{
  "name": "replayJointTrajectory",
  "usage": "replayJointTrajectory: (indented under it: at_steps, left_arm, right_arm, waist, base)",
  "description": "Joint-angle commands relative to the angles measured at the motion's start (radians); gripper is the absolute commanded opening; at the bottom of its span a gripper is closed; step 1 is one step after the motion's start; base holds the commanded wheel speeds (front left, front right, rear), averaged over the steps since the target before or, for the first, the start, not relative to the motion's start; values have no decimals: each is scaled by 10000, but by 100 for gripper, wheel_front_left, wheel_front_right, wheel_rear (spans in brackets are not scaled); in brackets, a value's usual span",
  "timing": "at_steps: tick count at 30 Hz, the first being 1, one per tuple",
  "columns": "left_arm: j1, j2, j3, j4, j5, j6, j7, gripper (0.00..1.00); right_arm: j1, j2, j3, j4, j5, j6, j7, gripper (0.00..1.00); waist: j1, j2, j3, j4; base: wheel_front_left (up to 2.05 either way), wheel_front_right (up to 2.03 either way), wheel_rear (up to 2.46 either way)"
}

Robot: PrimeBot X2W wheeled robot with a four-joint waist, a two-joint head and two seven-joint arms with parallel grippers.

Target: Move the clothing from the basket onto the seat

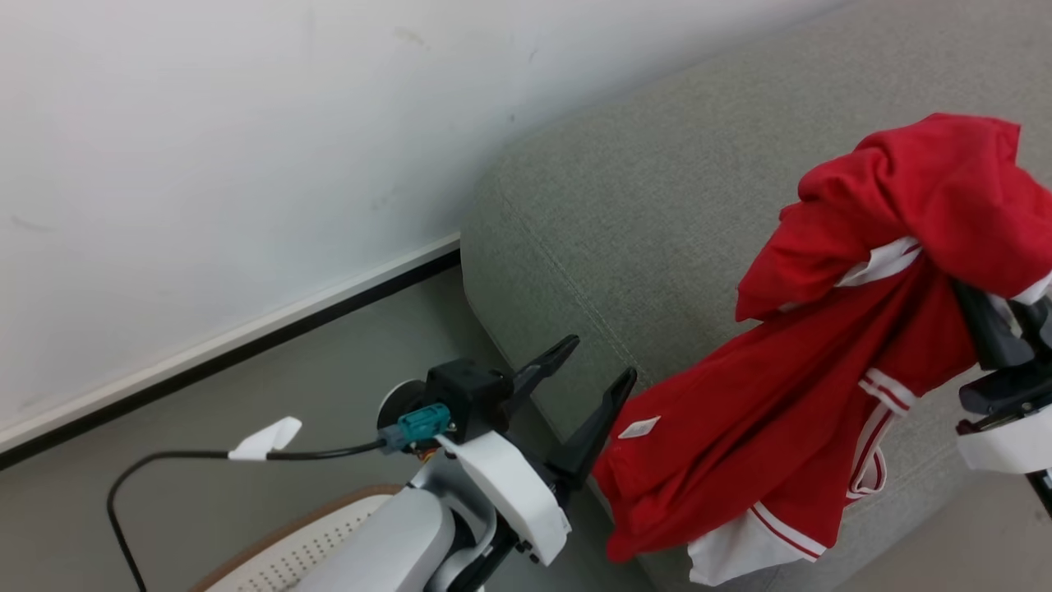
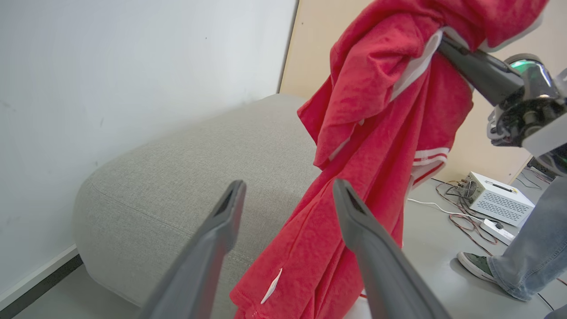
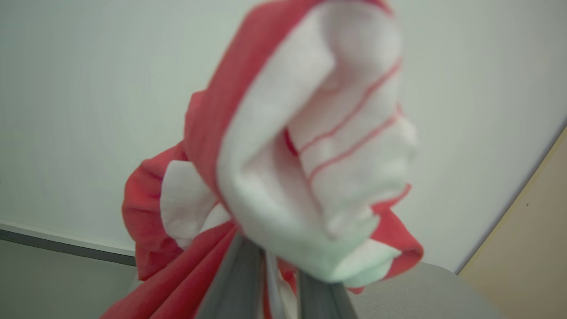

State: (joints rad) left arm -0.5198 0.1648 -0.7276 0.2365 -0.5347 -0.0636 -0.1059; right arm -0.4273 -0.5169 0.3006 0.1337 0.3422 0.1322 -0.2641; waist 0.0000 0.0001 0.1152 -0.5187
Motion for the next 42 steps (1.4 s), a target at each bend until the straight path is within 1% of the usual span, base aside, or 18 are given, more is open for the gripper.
replayJointTrajectory:
  at_steps: [1, 6, 11, 15, 20, 24, 29, 32, 34, 37, 40, 42]
  left_arm:
    - [-180, 99, -23, -30, 118, -3, 29, 100]
    - [-612, 320, -67, -175, 431, 25, 134, 100]
    - [-1150, 478, -87, -340, 679, 65, 434, 100]
    - [-1591, 596, -109, -530, 825, 67, 588, 100]
    - [-2107, 628, -170, -758, 1049, 43, 743, 100]
    - [-2410, 584, -240, -871, 1239, 30, 779, 100]
    - [-2631, 541, -303, -914, 1330, 93, 773, 100]
    - [-2664, 561, -327, -899, 1343, 98, 788, 100]
    - [-2647, 583, -333, -878, 1346, 135, 740, 100]
    - [-2574, 611, -350, -830, 1328, 183, 704, 100]
    - [-2538, 619, -381, -793, 1298, 195, 700, 100]
    - [-2555, 623, -395, -771, 1267, 197, 713, 100]
  right_arm:
    - [-176, -70, -134, -56, 84, -29, -1, 0]
    - [-796, -183, -631, -19, 503, -29, -1, 0]
    - [-1605, -556, -1328, 219, 797, -29, -1, 0]
    - [-2373, -1010, -1868, 569, 1102, -29, -1, 0]
    - [-3377, -1749, -2393, 1117, 1596, -29, -1, 0]
    - [-4253, -2386, -2672, 1543, 2005, -29, -1, 0]
    - [-5139, -3104, -2750, 2090, 2431, -29, -1, 0]
    - [-5284, -3317, -2277, 2660, 2611, -29, 3, 0]
    - [-5261, -3289, -1746, 3048, 2787, -27, 2, 0]
    - [-5041, -3042, -1034, 3723, 3234, -29, 0, 0]
    - [-4765, -2771, 11, 4513, 3873, -29, 63, 0]
    - [-4724, -2627, 701, 4980, 4459, -29, 347, 0]
  waist:
    - [0, -1, 194, 16]
    - [0, -1, 1028, 214]
    - [0, -1, 2038, 591]
    - [0, -1, 2787, 999]
    - [0, -1, 3656, 1548]
    - [0, -1, 4238, 1956]
    - [0, -1, 4790, 2333]
    - [0, -1, 5065, 2488]
    - [0, -1, 5176, 2551]
    - [0, -1, 5258, 2602]
    - [0, -1, 5276, 2641]
    - [0, -1, 5279, 2665]
  base:
    - [0, 0, 0]
    - [0, 0, 0]
    - [0, 0, 0]
    - [0, 0, 0]
    - [0, 0, 0]
    - [0, 0, 0]
    - [0, 0, 0]
    - [0, 0, 0]
    - [0, 0, 0]
    - [0, 0, 0]
    - [0, 0, 0]
    - [0, 0, 0]
